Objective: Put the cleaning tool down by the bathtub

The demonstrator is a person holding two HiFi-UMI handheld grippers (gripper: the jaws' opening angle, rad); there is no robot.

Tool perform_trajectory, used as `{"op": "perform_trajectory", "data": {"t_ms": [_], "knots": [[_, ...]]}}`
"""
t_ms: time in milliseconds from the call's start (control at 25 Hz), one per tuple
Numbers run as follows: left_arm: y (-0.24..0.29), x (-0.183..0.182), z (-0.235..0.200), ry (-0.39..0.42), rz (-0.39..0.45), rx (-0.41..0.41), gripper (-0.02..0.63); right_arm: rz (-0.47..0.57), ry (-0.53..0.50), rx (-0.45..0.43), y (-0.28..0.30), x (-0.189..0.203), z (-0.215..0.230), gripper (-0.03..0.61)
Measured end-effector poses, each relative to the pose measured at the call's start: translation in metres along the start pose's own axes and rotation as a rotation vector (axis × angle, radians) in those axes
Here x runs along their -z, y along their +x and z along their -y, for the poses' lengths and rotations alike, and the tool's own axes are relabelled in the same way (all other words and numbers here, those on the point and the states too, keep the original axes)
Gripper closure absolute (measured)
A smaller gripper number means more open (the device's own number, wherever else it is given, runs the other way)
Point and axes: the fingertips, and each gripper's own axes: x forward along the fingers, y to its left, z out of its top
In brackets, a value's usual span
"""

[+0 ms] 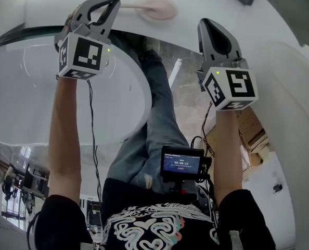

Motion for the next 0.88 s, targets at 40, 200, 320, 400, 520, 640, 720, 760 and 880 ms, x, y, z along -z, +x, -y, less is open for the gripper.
{"op": "perform_trajectory", "data": {"t_ms": [40, 200, 320, 400, 520, 640, 720, 760, 880], "knots": [[-0.003, 0.0, -0.001, -0.019, 0.002, -0.004, 0.597, 0.004, -0.001, 0.0, -0.001, -0.001, -0.001, 0.551], [-0.019, -0.004, 0.0, -0.096, 0.017, -0.031, 0.597, 0.014, -0.006, 0.008, -0.008, -0.006, -0.002, 0.551], [-0.032, -0.008, -0.001, -0.146, 0.011, -0.05, 0.597, 0.018, -0.015, 0.014, -0.015, -0.012, -0.005, 0.551], [-0.041, -0.012, -0.003, -0.187, 0.018, -0.067, 0.597, 0.023, -0.024, 0.015, -0.02, -0.018, -0.009, 0.551], [-0.059, -0.024, -0.006, -0.25, 0.047, -0.097, 0.597, 0.034, -0.048, 0.015, -0.029, -0.031, -0.014, 0.551], [-0.078, -0.039, -0.009, -0.289, 0.071, -0.125, 0.597, 0.051, -0.068, 0.012, -0.041, -0.044, -0.021, 0.551], [-0.089, -0.047, -0.011, -0.29, 0.074, -0.137, 0.597, 0.064, -0.079, 0.008, -0.049, -0.053, -0.026, 0.551], [-0.095, -0.051, -0.011, -0.28, 0.072, -0.142, 0.597, 0.071, -0.084, 0.007, -0.053, -0.058, -0.029, 0.551], [-0.113, -0.062, -0.013, -0.266, 0.079, -0.158, 0.597, 0.092, -0.095, 0.004, -0.066, -0.071, -0.037, 0.551]]}}
